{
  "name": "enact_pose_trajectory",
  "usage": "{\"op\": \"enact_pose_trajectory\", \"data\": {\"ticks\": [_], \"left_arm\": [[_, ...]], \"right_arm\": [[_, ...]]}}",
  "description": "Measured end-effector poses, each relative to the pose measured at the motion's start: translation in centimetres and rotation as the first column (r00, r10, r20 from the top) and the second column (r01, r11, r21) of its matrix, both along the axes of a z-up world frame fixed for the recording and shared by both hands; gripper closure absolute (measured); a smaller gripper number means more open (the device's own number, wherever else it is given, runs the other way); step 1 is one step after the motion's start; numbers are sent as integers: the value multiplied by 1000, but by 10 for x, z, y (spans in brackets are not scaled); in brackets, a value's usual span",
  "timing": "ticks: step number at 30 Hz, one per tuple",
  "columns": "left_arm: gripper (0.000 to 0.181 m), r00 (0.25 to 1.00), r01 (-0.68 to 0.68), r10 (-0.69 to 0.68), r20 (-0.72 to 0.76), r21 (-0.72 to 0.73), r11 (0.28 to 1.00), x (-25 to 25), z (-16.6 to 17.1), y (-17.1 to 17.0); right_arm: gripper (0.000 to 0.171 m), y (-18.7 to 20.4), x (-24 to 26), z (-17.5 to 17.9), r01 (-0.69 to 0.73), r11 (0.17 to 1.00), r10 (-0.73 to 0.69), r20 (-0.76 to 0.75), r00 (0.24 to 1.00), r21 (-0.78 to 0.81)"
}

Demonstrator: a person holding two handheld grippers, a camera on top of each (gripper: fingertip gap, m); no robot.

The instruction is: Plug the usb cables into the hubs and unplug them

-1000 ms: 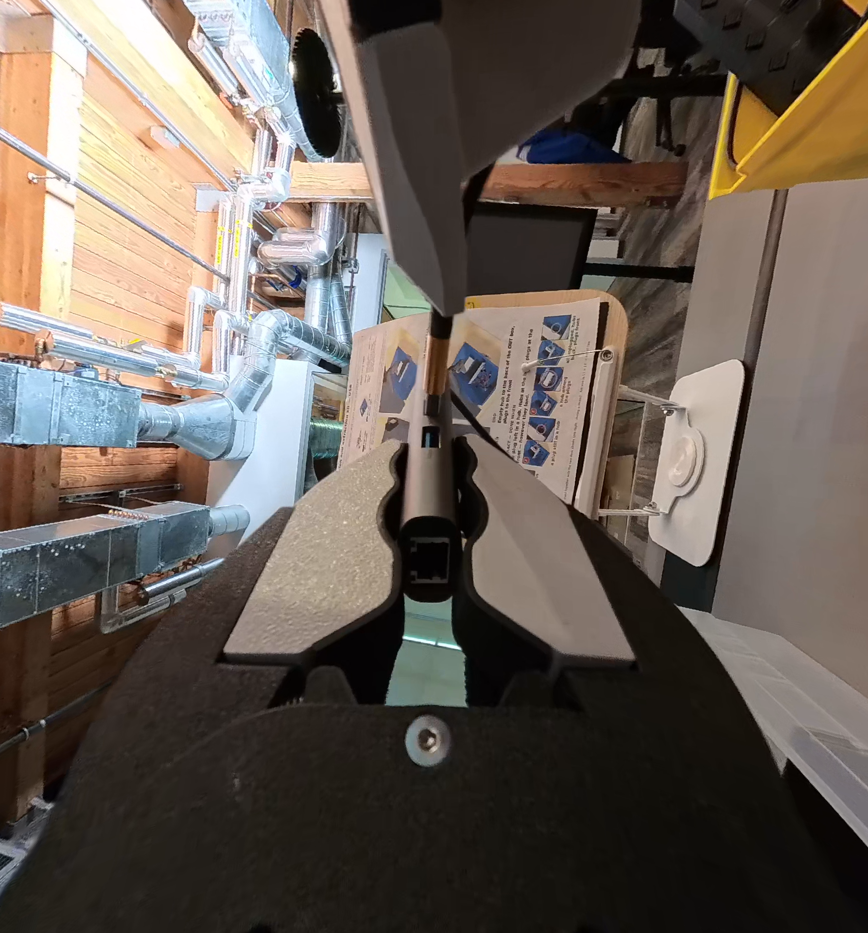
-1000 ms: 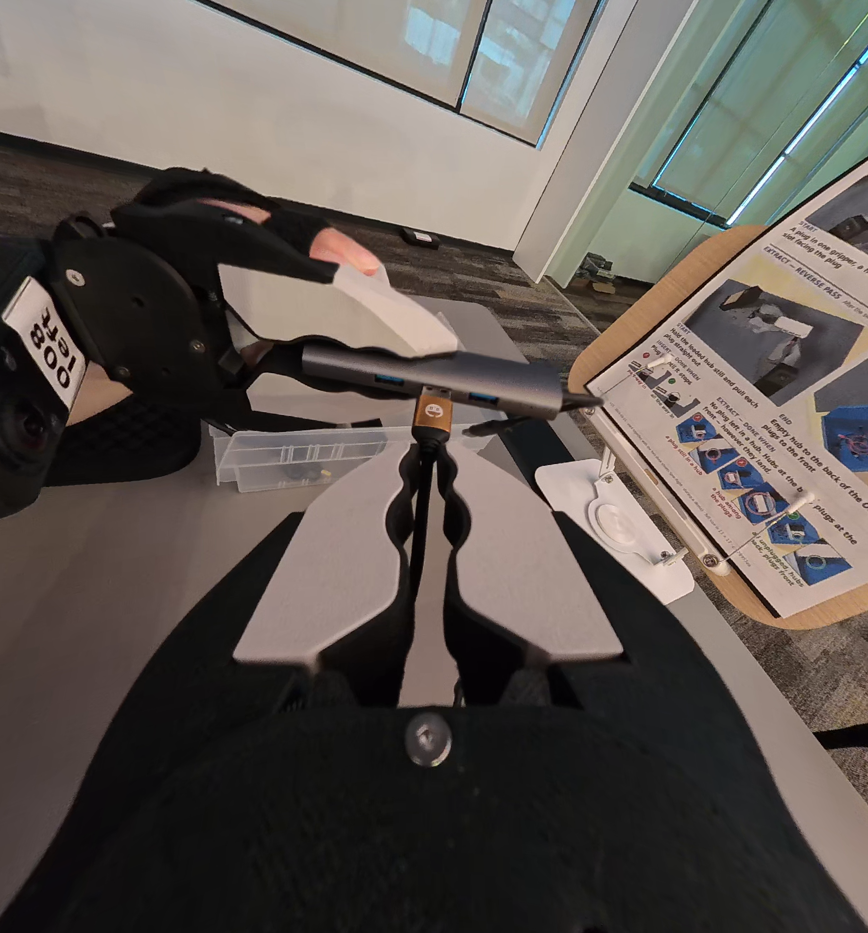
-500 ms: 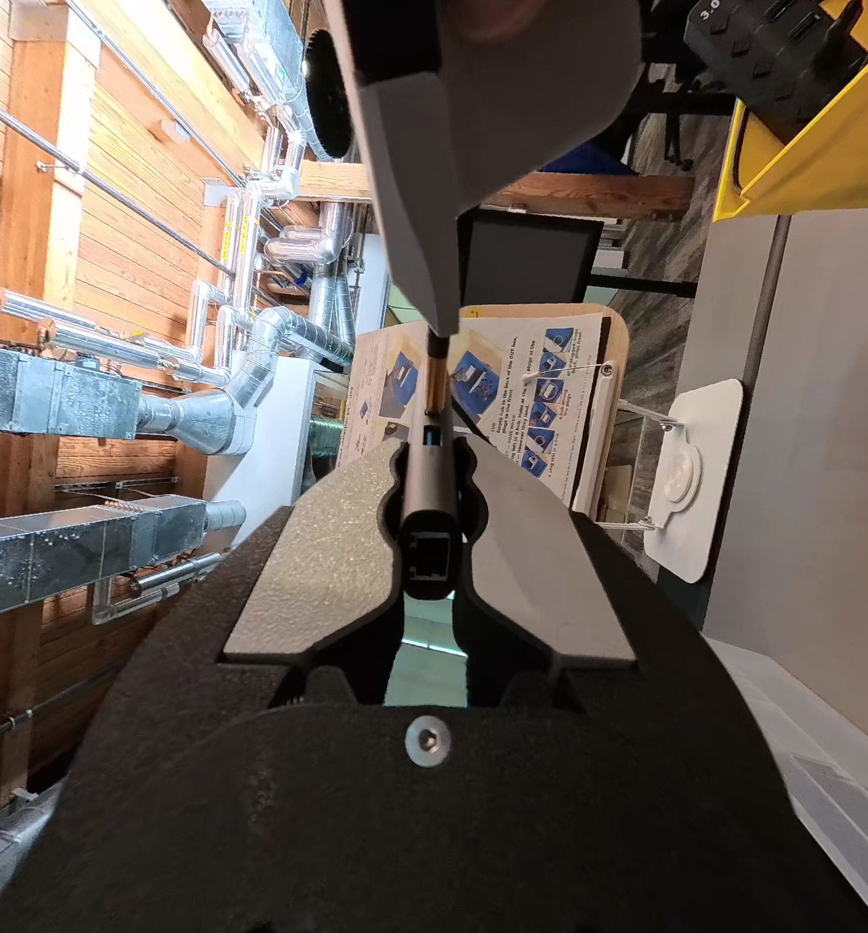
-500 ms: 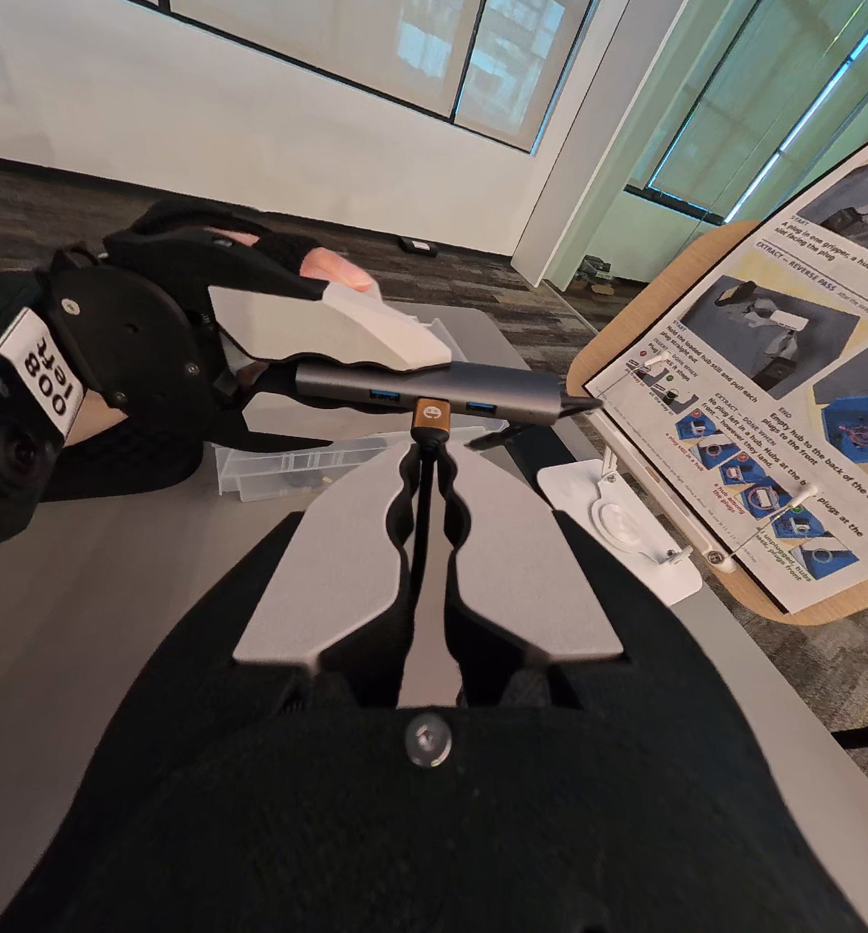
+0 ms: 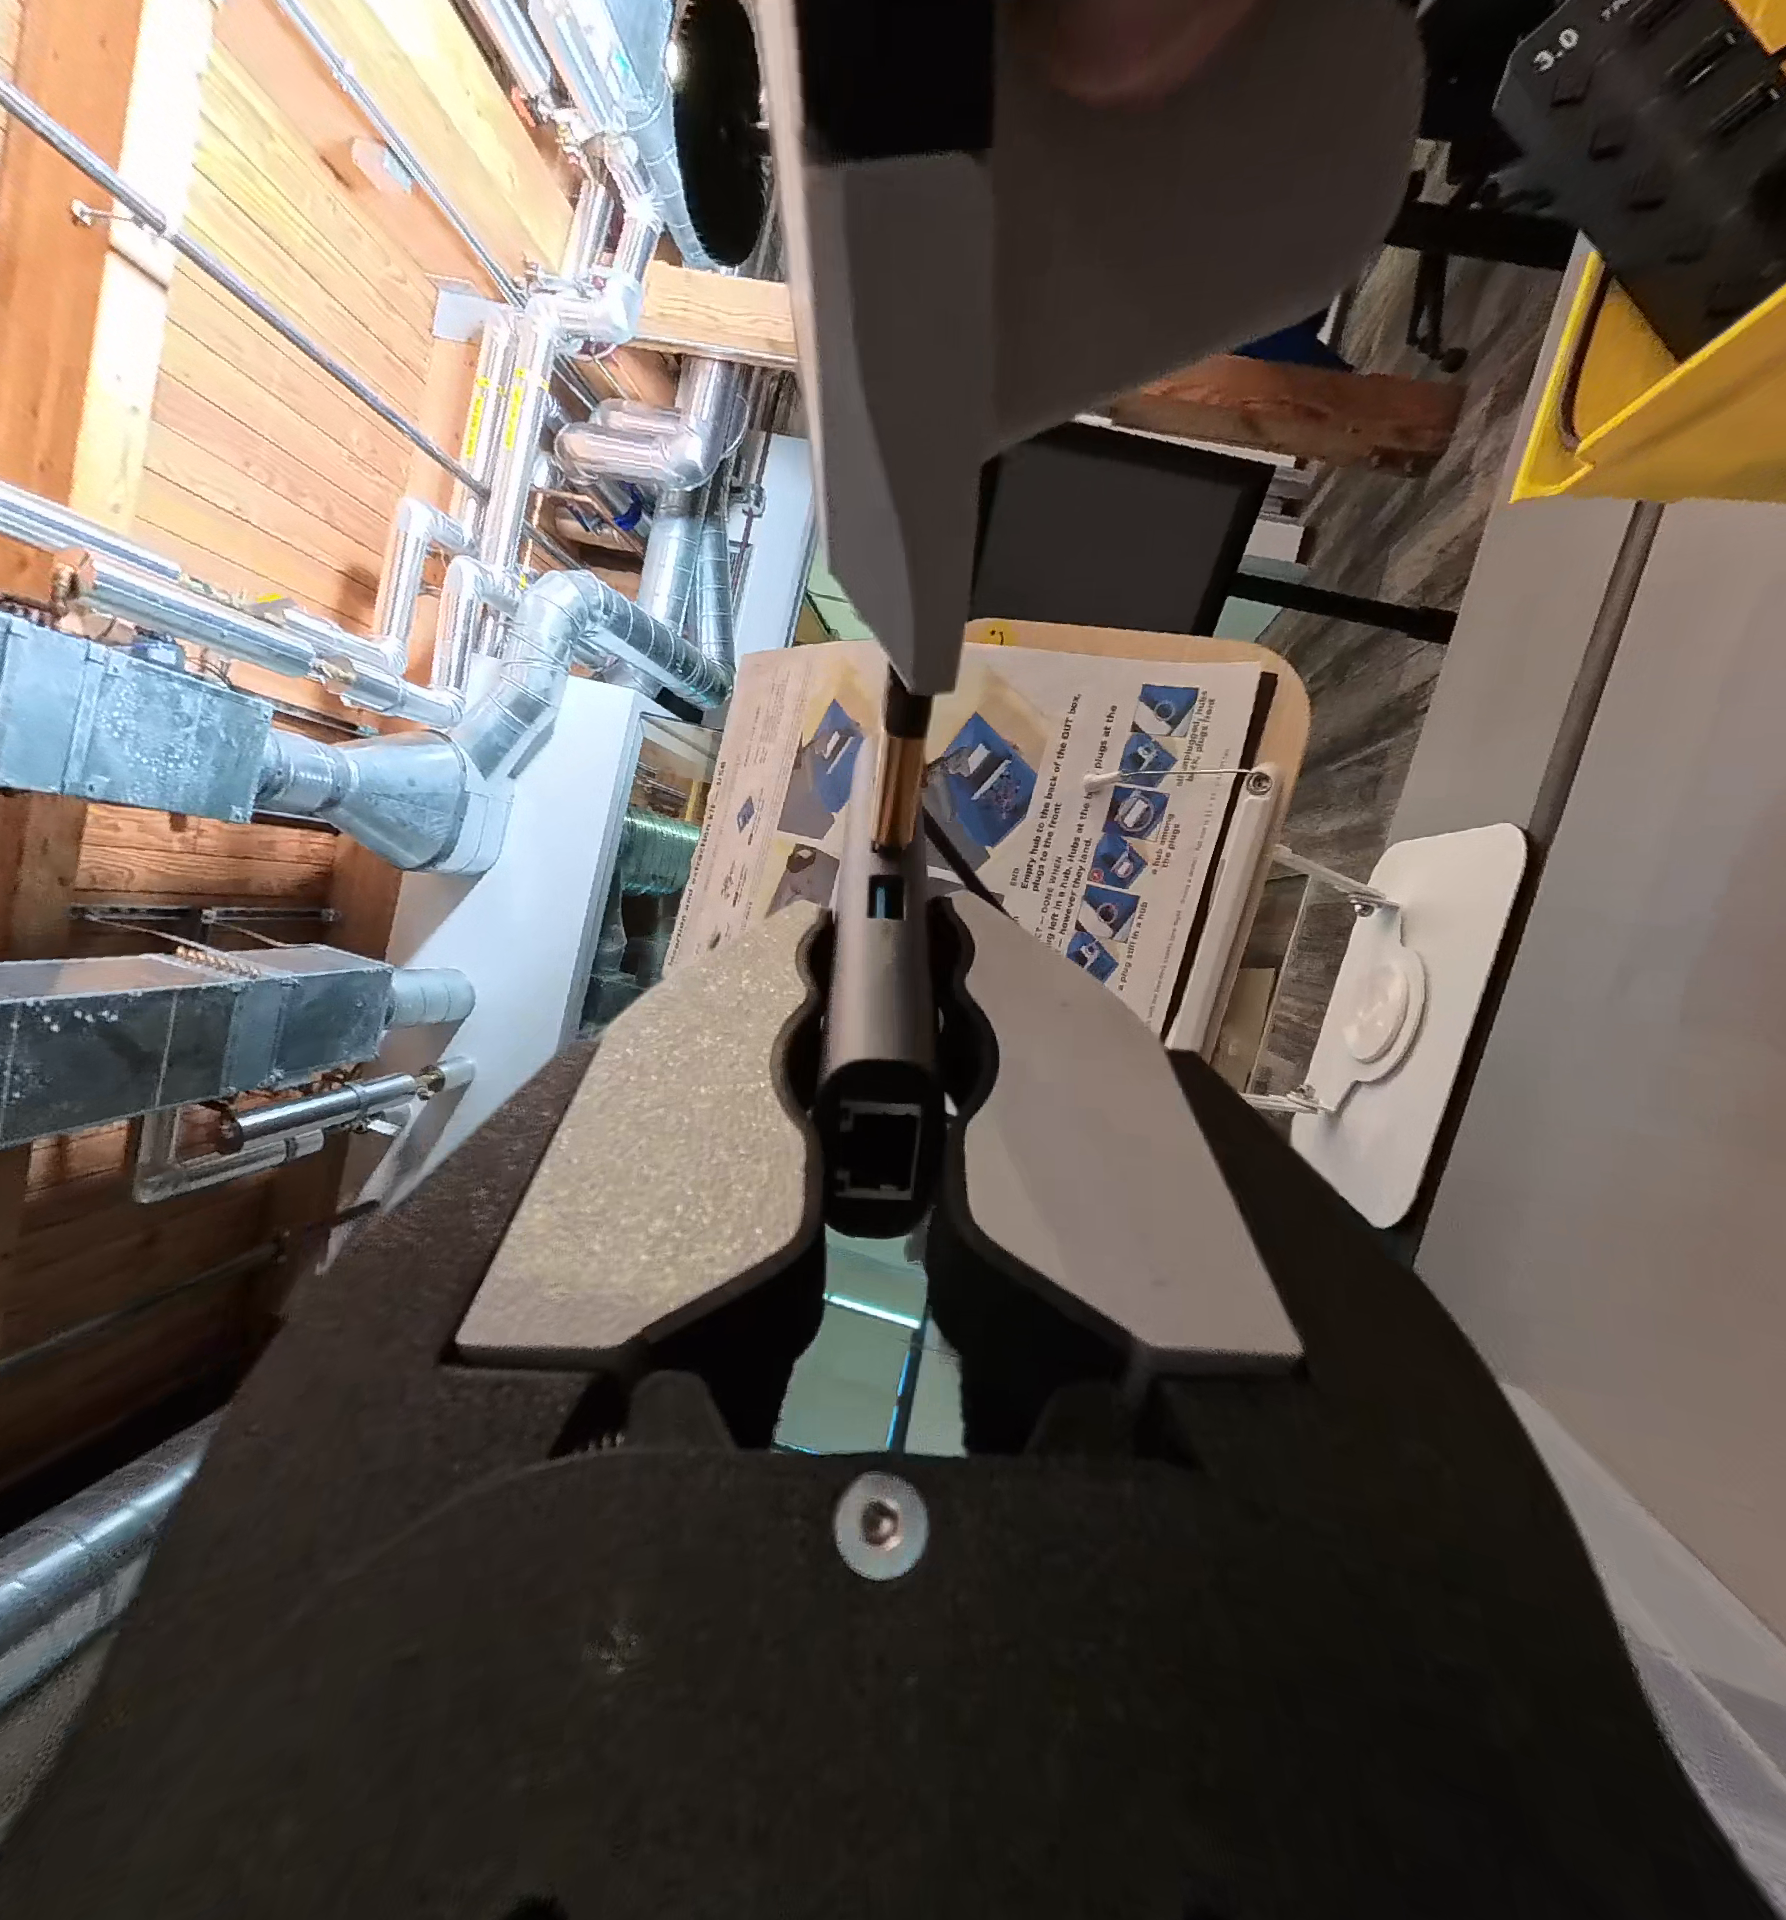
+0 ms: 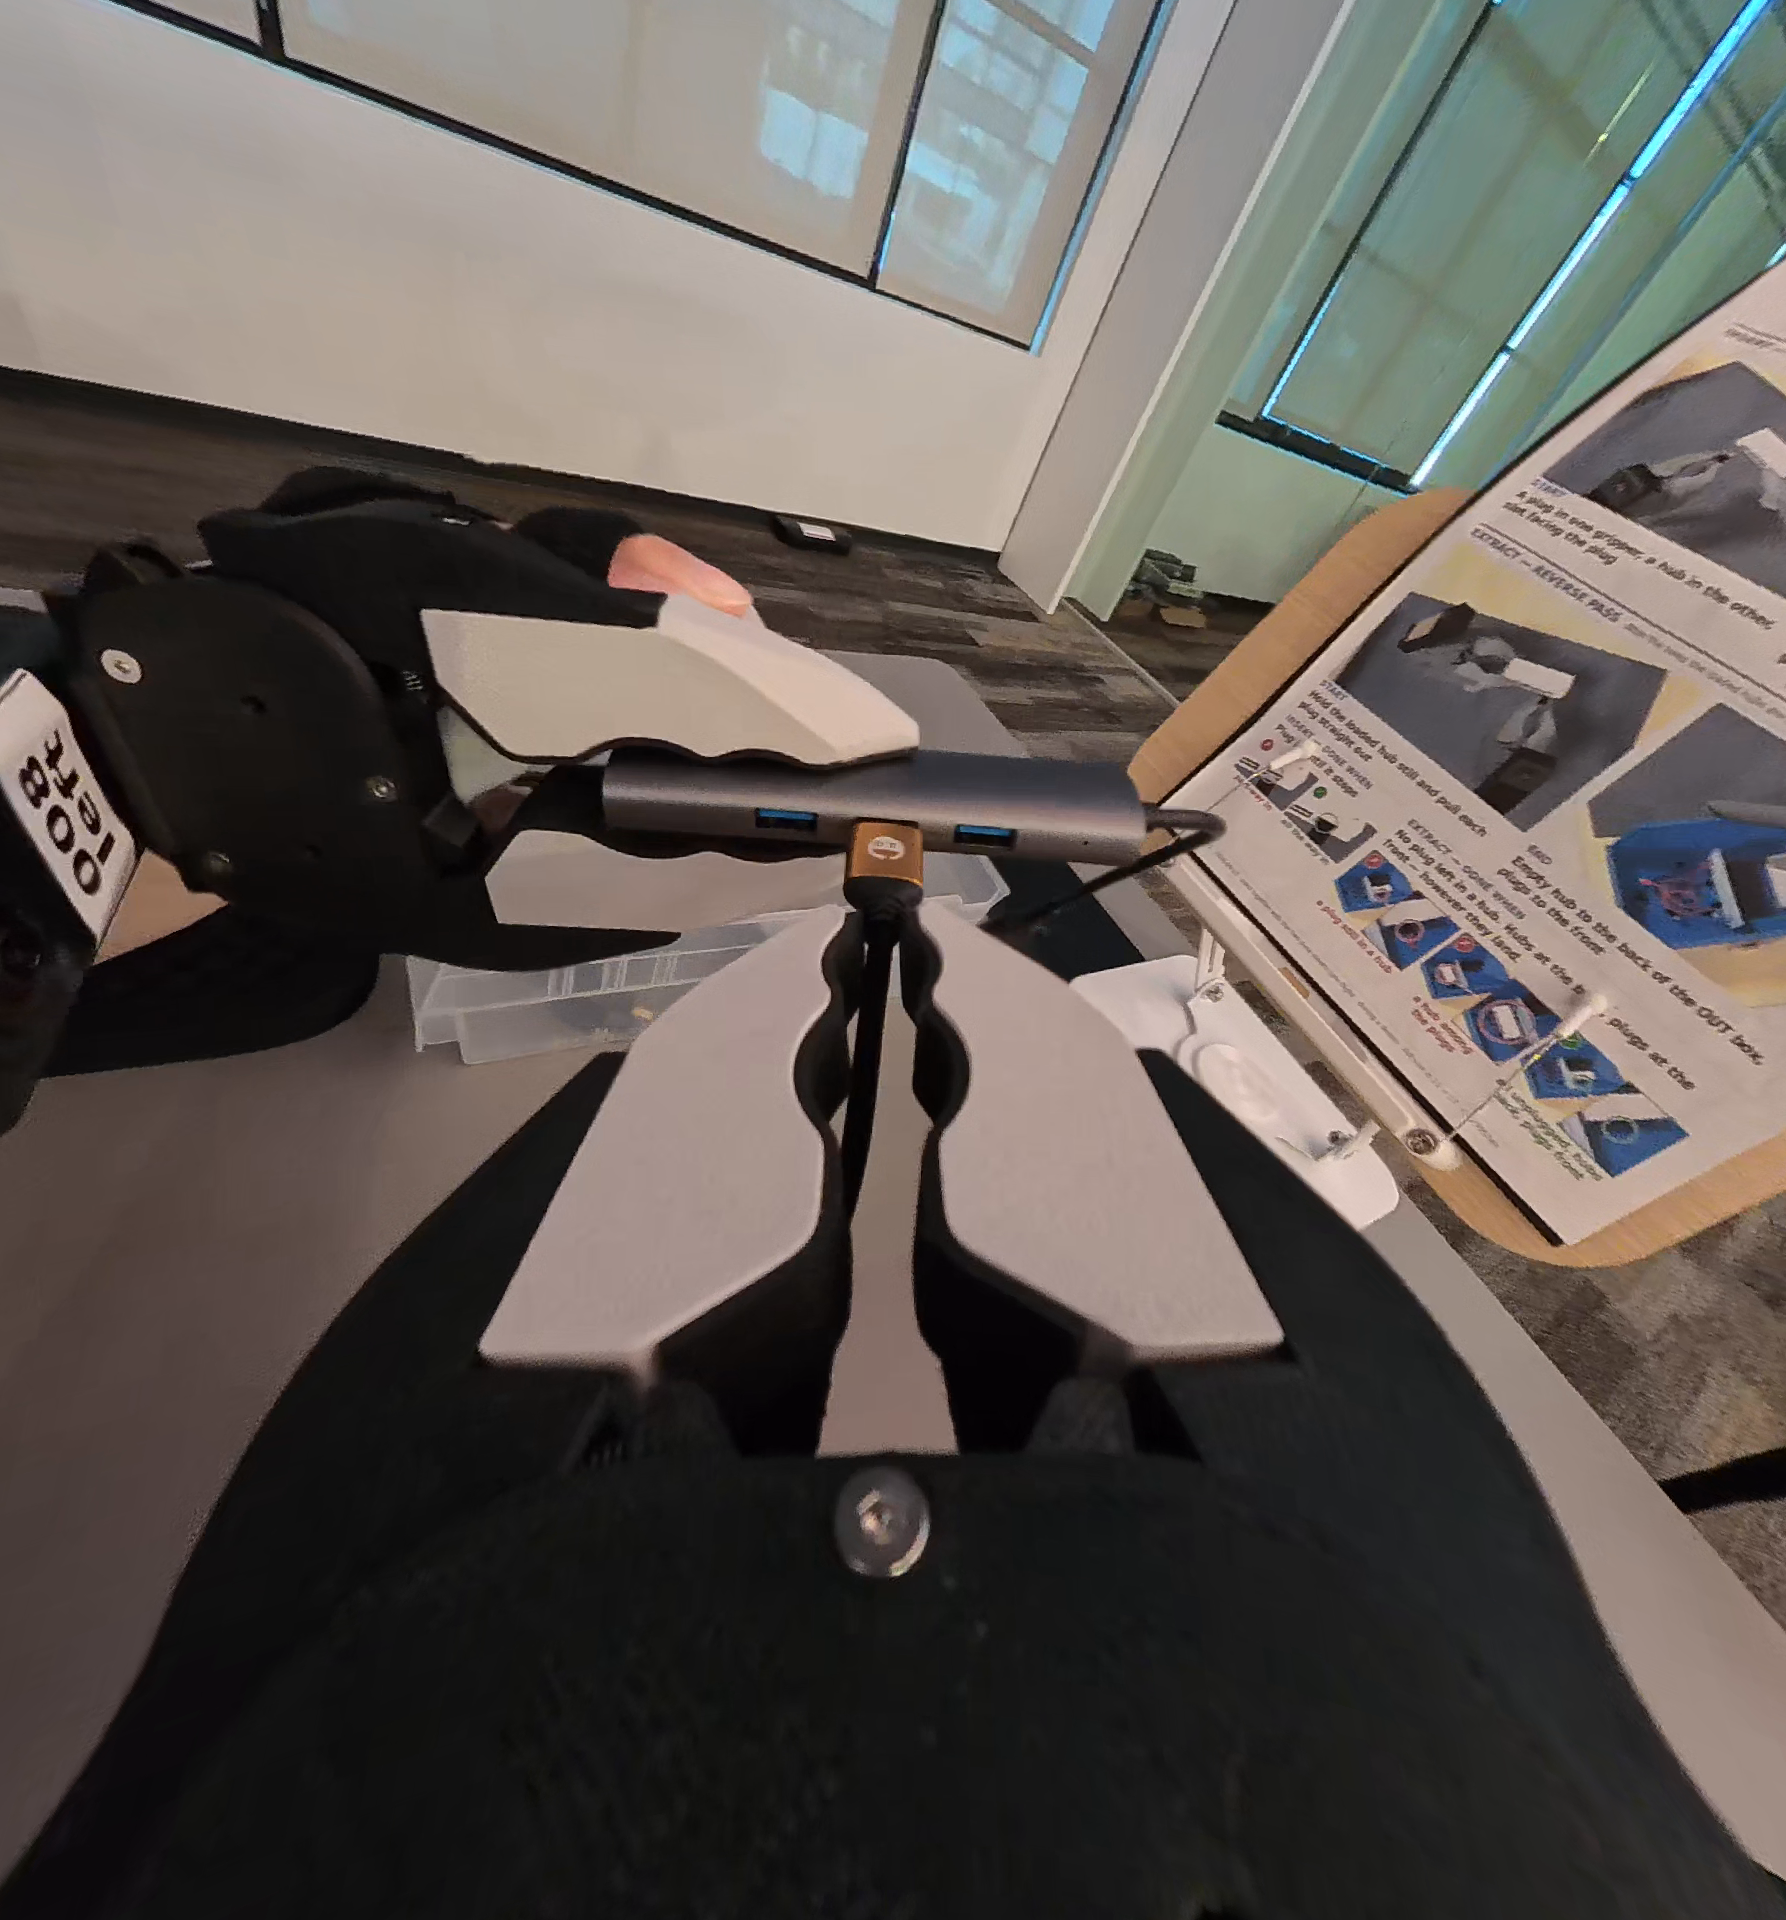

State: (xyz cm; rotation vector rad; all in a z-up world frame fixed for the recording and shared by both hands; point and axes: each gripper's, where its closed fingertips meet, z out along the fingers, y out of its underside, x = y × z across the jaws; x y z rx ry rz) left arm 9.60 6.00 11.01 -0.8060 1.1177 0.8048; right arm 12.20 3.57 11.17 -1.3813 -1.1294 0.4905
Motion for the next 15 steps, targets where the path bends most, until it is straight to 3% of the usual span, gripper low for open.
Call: {"op": "enact_pose_trajectory", "data": {"ticks": [15], "left_arm": [[165,992,97,-95,84,-18,995,-2,4,-6]], "right_arm": [[164,-9,-5,5,-5,1000,5,-45,999,-2]]}}
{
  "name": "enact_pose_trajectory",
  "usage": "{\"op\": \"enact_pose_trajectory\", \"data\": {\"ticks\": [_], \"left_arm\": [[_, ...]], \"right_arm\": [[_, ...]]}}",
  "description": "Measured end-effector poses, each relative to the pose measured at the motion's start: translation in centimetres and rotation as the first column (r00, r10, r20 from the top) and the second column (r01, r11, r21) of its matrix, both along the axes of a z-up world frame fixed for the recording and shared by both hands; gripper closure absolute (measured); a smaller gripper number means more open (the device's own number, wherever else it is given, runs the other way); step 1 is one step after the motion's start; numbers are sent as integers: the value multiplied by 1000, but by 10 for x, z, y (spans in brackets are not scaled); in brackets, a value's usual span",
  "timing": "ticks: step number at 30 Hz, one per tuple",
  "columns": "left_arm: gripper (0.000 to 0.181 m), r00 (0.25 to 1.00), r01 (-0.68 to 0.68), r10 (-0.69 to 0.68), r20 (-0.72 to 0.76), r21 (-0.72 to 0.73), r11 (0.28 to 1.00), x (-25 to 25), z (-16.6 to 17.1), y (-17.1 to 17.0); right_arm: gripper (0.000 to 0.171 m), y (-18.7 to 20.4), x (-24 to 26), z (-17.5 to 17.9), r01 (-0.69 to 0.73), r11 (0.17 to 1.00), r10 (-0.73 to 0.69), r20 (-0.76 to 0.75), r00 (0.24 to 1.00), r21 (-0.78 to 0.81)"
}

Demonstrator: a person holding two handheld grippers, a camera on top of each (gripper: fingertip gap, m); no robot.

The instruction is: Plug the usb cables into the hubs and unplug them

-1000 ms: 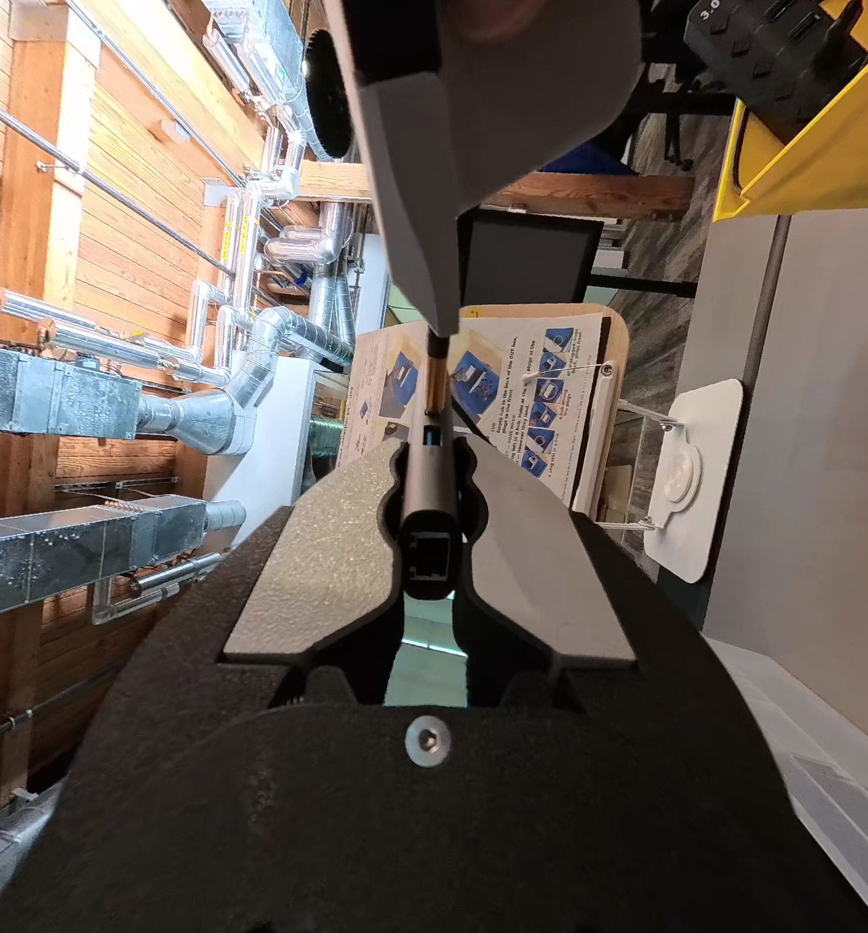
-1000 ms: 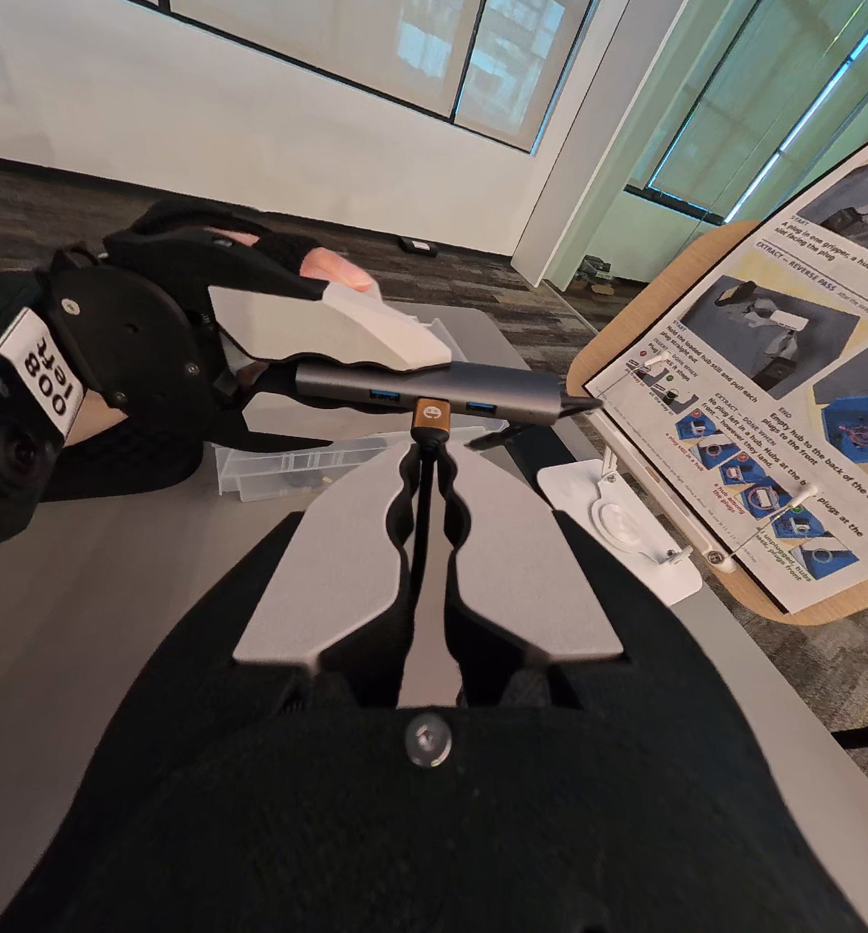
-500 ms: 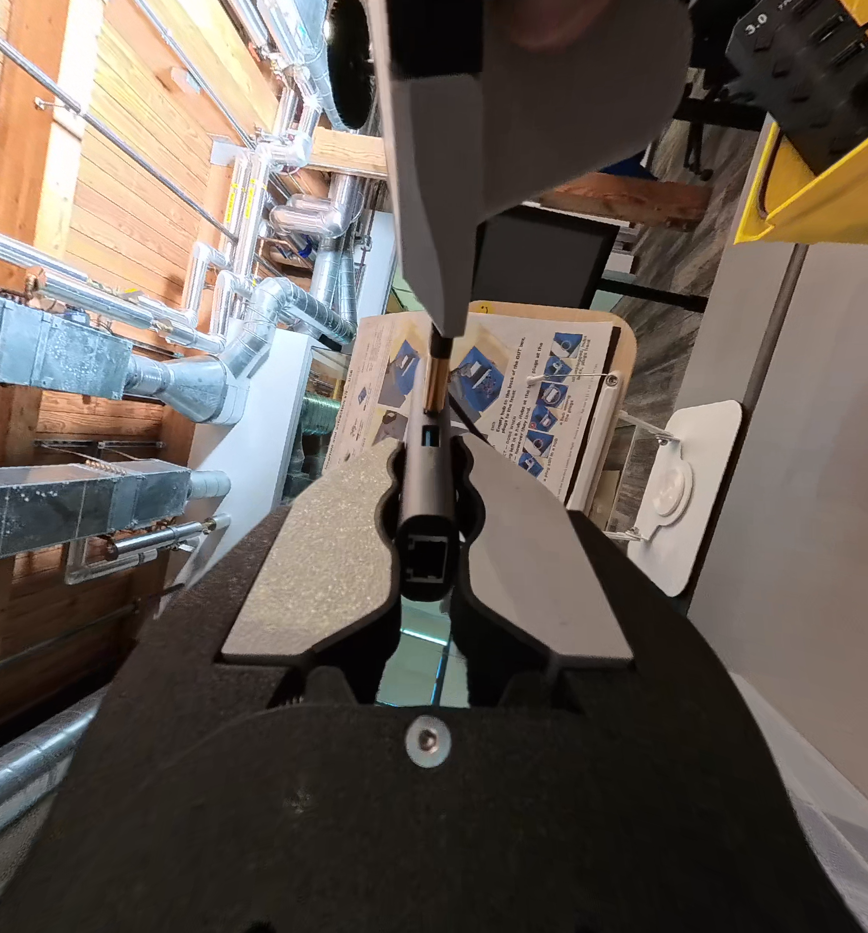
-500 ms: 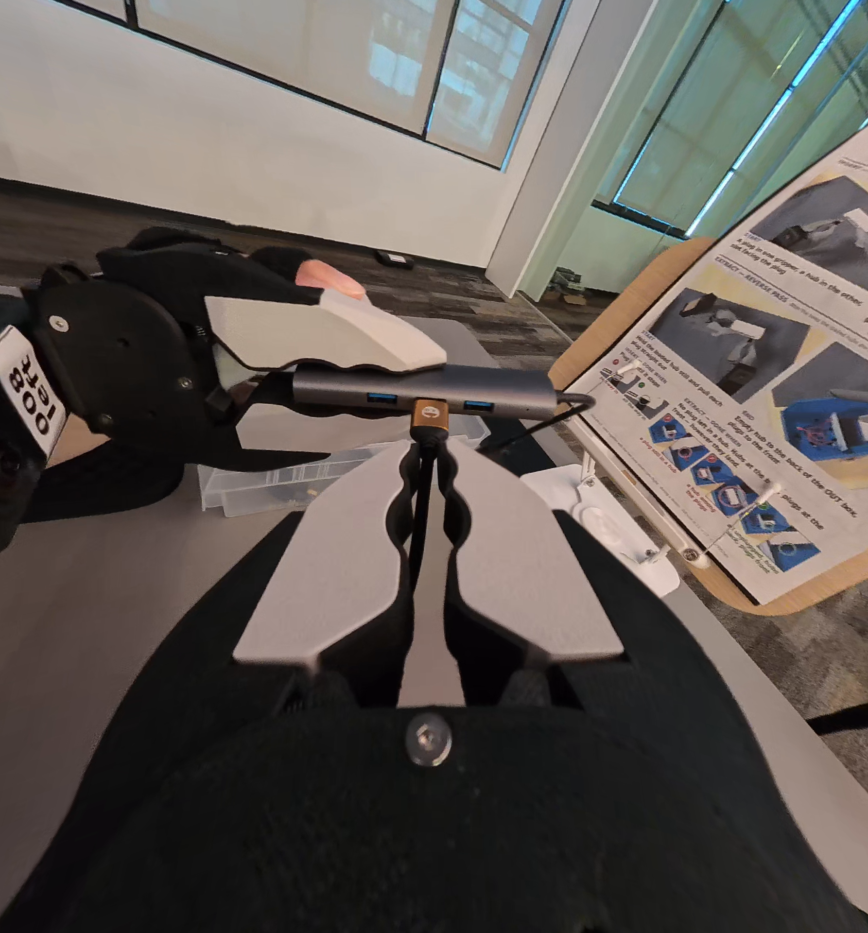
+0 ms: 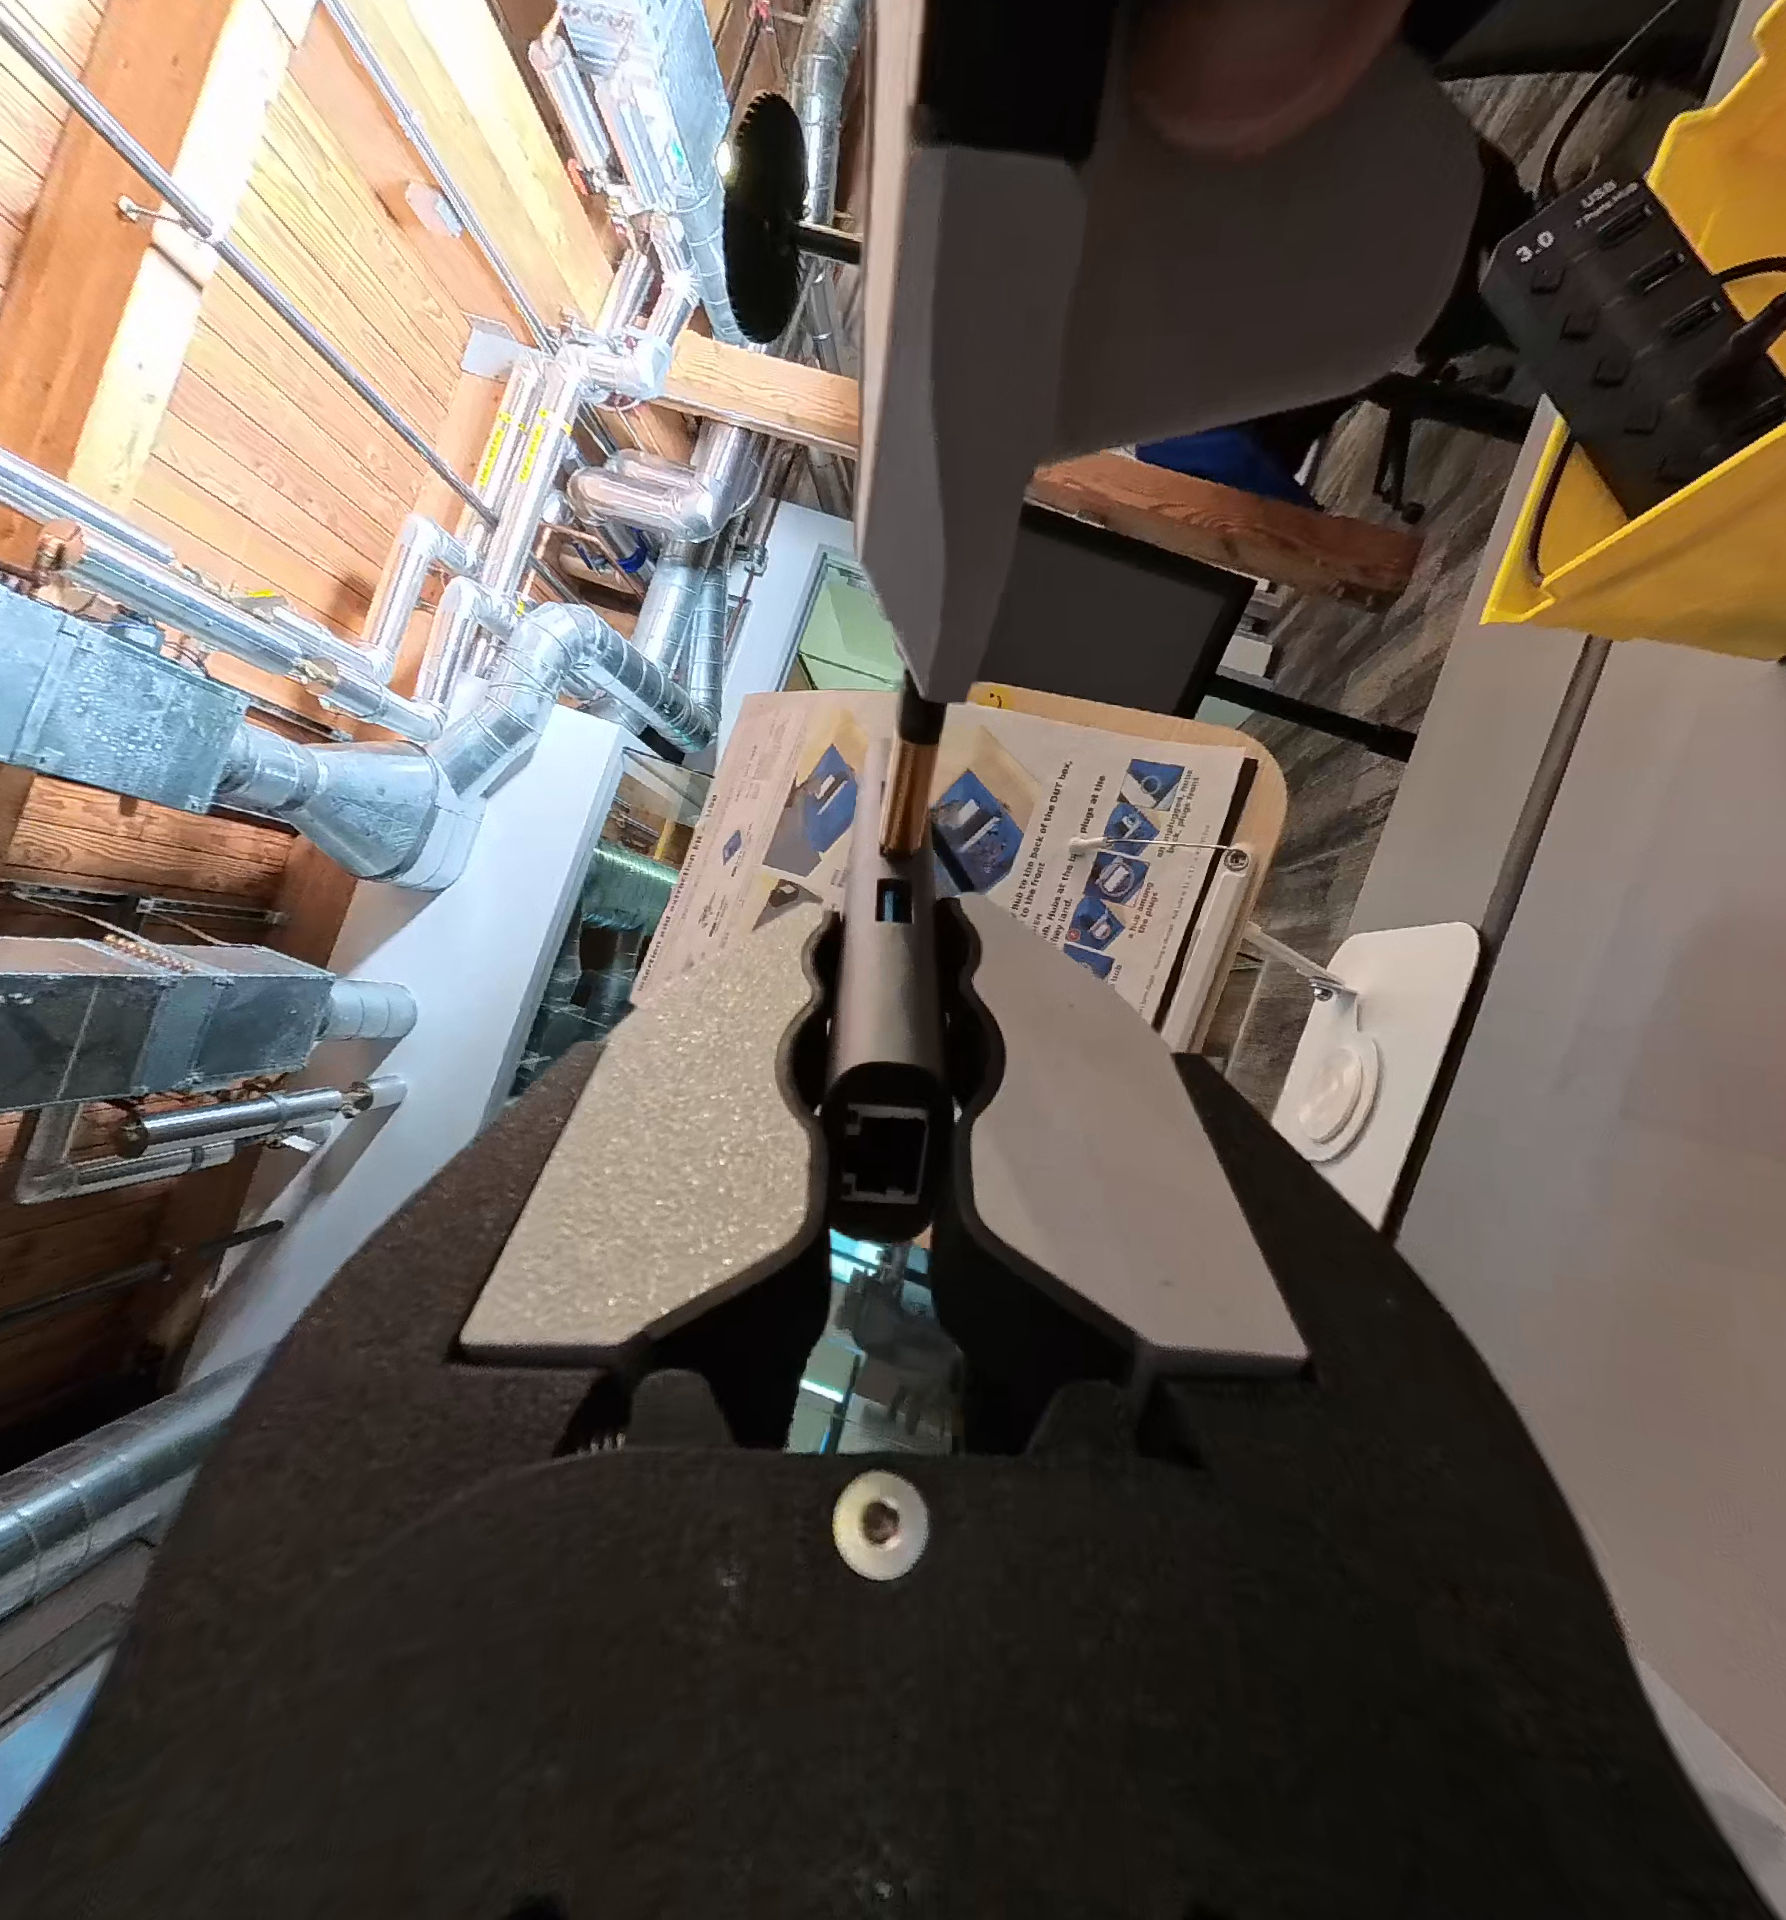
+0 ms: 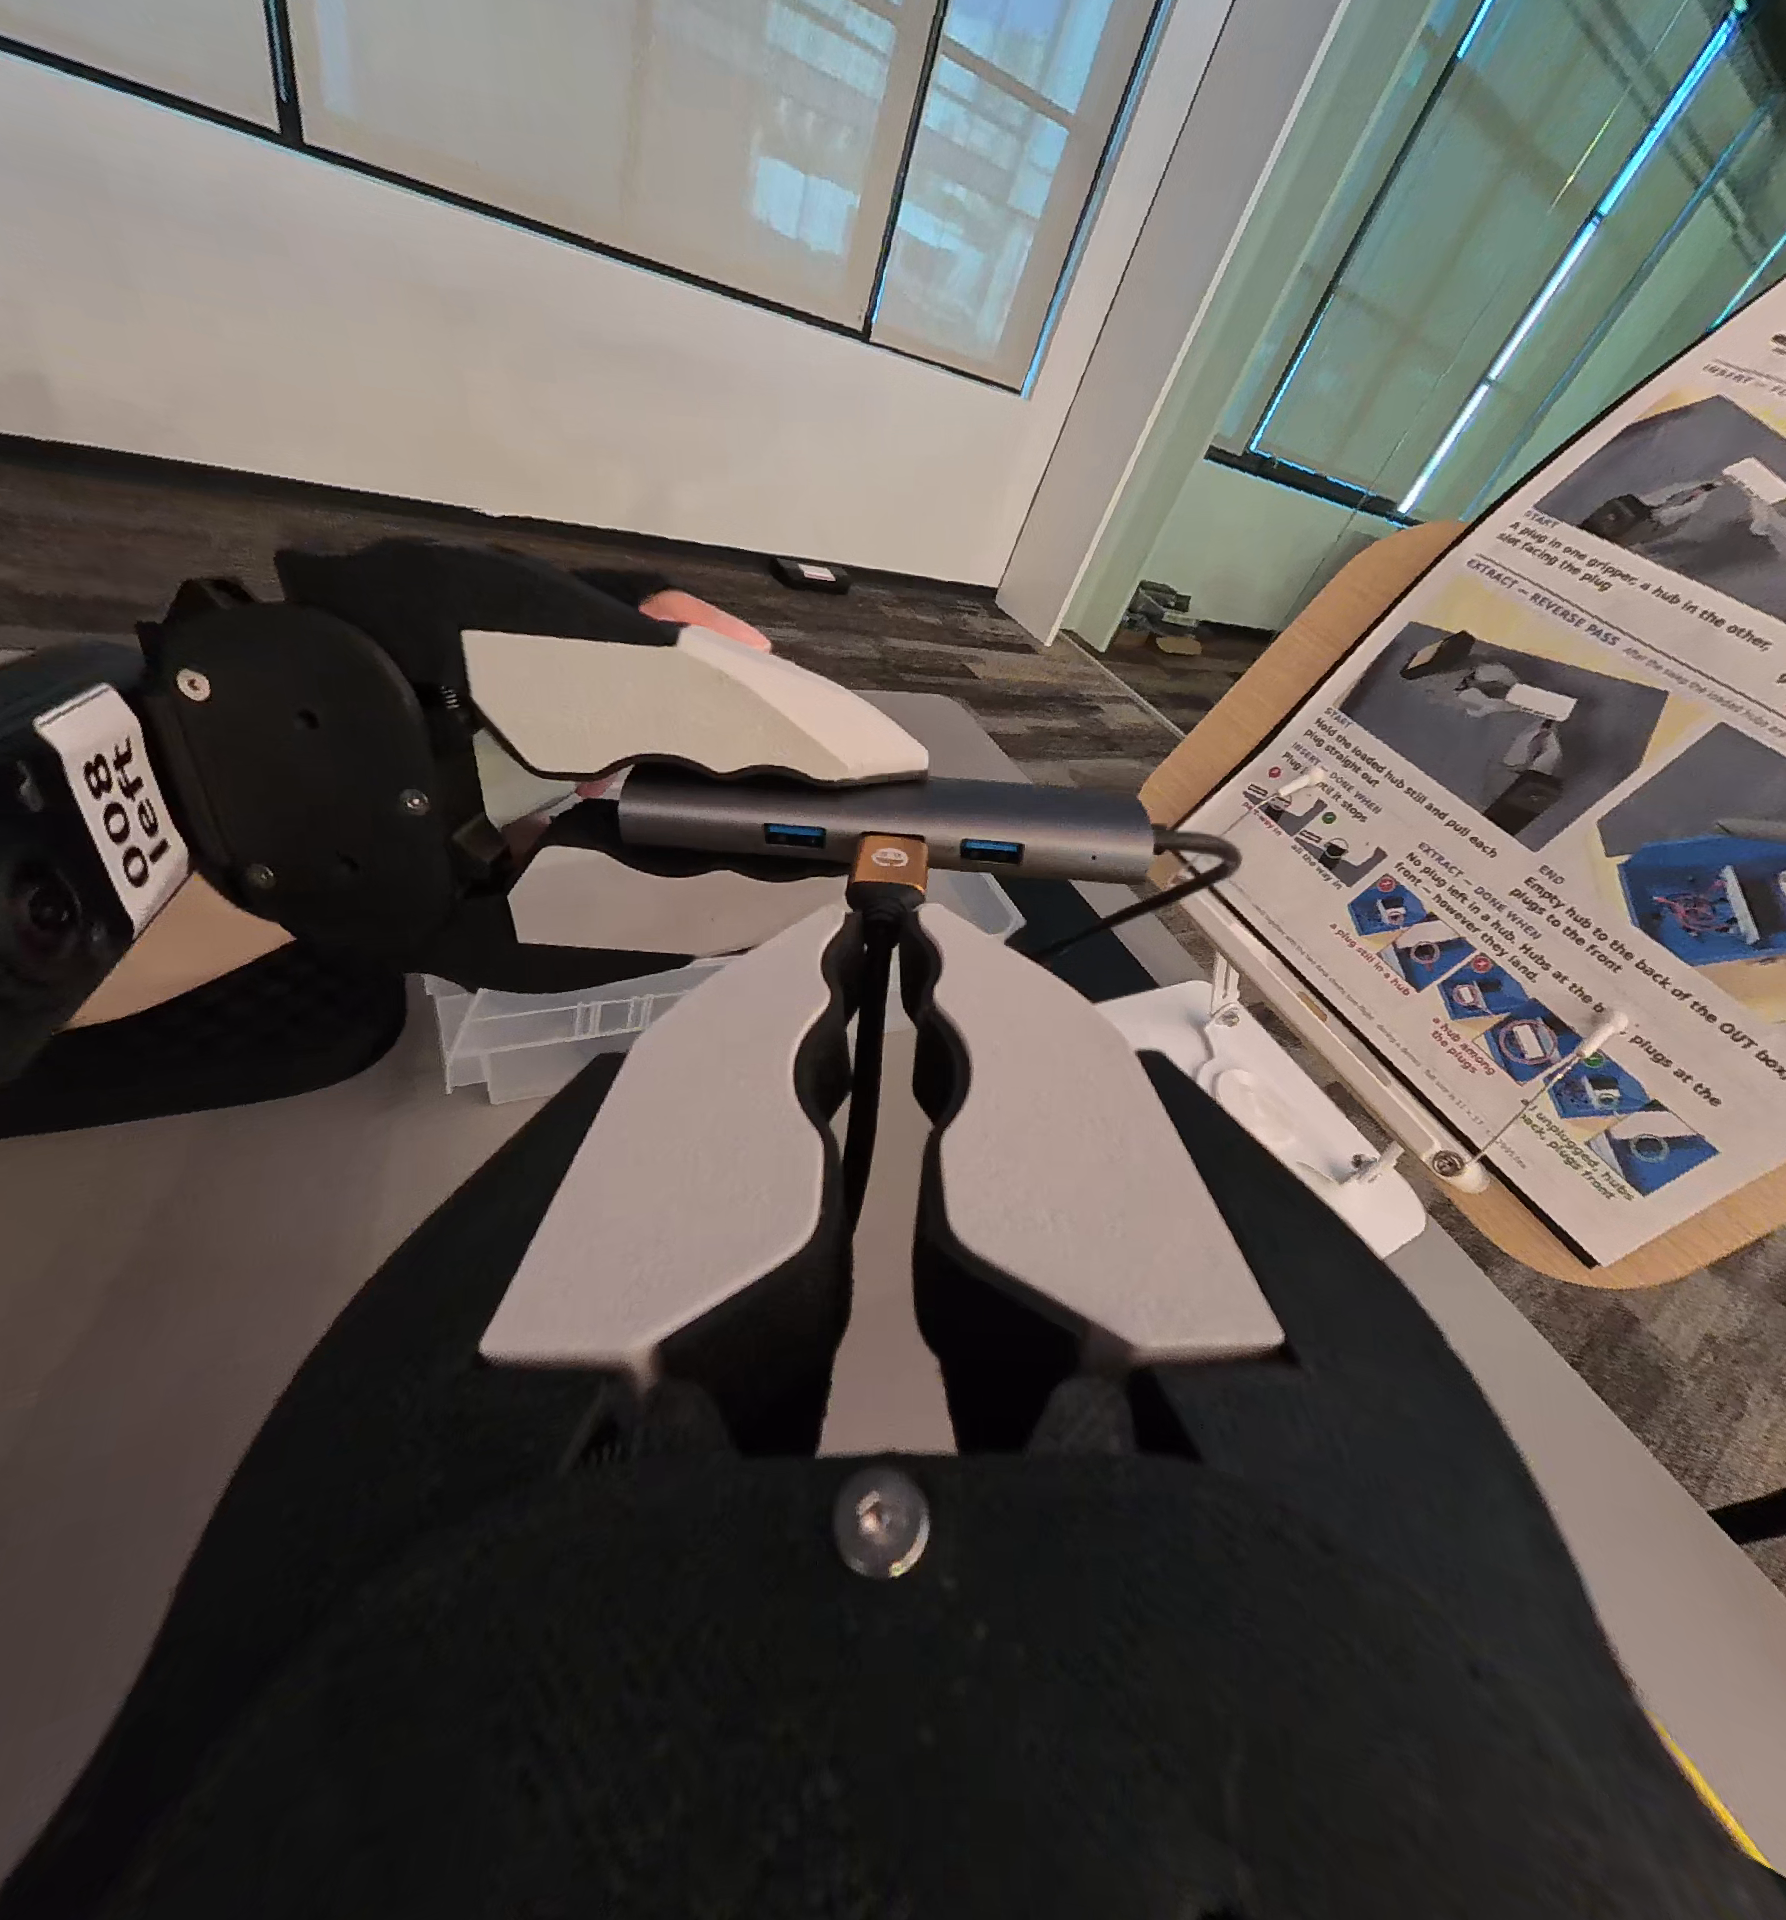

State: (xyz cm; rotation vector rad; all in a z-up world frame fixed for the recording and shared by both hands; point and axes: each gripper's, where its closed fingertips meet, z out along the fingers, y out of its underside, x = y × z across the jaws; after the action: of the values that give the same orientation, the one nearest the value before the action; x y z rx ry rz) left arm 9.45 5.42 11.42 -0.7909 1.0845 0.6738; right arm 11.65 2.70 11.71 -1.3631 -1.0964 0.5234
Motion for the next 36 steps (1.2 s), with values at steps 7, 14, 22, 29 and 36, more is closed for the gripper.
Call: {"op": "enact_pose_trajectory", "data": {"ticks": [7,14,22,29,36], "left_arm": [[165,1000,-5,6,-15,19,1000,0,0,-2],[165,999,-13,14,-37,14,1000,1,-2,1],[165,998,12,-9,-63,40,999,6,-1,-6],[165,998,8,-7,-59,11,1000,8,-7,-4],[164,998,36,-36,-49,-4,999,9,-6,-6]], "right_arm": [[164,-1,0,0,-5,1000,5,3,1000,1],[164,2,1,-5,0,1000,0,31,1000,-11],[164,-2,6,0,1,1000,-1,37,999,-9],[164,2,8,-5,20,1000,-19,61,998,-11],[163,0,9,-3,-7,1000,8,70,998,-14]]}}
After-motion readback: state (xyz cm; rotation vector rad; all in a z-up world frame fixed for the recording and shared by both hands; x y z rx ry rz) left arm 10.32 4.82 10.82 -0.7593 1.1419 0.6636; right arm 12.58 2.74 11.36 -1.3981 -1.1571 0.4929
